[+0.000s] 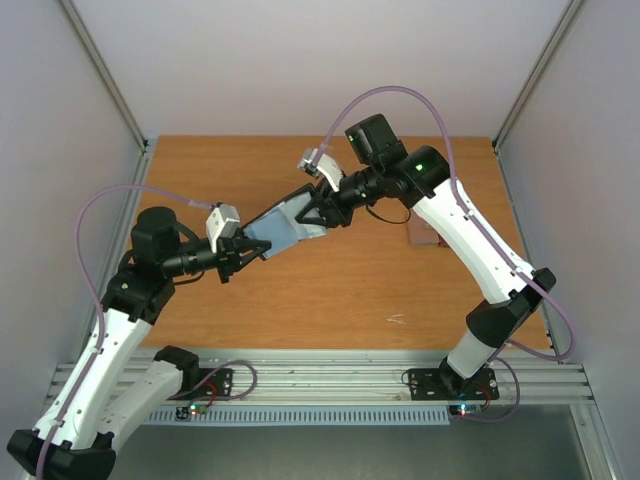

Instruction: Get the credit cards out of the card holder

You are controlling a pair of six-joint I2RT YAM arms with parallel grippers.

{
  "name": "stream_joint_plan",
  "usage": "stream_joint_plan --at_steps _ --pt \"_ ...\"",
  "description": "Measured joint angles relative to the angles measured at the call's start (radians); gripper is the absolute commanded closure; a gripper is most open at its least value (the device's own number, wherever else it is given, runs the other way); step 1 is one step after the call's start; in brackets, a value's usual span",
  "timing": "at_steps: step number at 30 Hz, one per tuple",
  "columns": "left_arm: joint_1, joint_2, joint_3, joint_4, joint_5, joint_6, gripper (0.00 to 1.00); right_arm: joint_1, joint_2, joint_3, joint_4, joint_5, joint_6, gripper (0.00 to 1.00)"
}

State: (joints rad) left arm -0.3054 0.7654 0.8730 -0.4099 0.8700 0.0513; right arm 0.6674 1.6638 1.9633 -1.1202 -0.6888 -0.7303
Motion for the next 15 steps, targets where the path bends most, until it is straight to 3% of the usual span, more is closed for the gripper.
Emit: stream_joint_plan --at_steps 2,4,13,15 --pt "0.0 0.0 0.0 0.022 0.004 -0.027 0.72 0.0 0.001 0.009 -0.005 -0.06 0.012 0.99" --pt "0.001 0.0 -0.001 0.045 0.007 -0.061 0.61 -0.007 -0.001 0.01 -0.002 -0.098 0.029 0.99" --pt "0.0 -0.04 -0.012 0.227 0.08 -0.166 0.69 -0.138 -0.05 -0.095 0.161 -0.233 0.164 0.99" --pt "0.0 -0.039 -0.015 0.259 0.088 -0.178 0.66 -0.135 -0.054 -0.095 0.185 -0.253 0.18 0.99"
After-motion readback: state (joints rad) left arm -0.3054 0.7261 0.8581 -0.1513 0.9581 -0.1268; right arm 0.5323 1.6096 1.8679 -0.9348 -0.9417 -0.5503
